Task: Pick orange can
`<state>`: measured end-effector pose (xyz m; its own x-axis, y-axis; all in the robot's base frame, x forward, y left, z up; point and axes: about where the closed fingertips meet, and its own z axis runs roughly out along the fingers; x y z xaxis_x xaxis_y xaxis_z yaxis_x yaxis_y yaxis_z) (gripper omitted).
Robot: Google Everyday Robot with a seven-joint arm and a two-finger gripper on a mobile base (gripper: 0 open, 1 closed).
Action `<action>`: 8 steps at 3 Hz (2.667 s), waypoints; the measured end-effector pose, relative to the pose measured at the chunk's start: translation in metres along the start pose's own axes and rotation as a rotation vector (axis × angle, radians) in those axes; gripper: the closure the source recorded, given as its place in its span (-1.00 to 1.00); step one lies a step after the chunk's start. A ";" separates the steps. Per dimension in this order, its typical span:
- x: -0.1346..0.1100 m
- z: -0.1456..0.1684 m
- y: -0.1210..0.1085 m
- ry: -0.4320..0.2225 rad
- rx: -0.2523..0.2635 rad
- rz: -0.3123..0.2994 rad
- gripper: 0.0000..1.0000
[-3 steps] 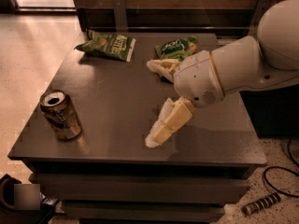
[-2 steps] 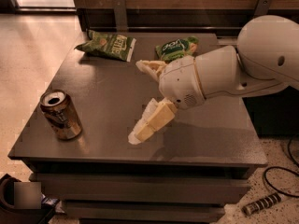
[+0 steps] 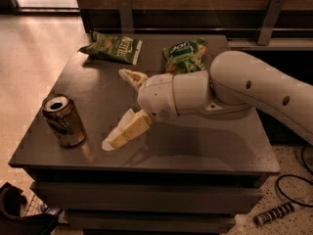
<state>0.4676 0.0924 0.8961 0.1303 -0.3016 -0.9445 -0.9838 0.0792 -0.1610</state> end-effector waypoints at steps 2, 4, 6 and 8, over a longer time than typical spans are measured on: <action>0.004 0.055 0.002 -0.123 -0.040 0.038 -1.00; -0.027 0.094 0.023 -0.162 -0.112 -0.008 -0.95; -0.027 0.112 0.027 -0.148 -0.157 0.002 0.12; -0.030 0.115 0.030 -0.149 -0.164 -0.004 1.00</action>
Offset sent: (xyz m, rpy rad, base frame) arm 0.0094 0.0675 -0.0272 0.1636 0.0568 0.0604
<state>0.4480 0.2130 0.8868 0.1387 -0.1572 -0.9778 -0.9886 -0.0811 -0.1271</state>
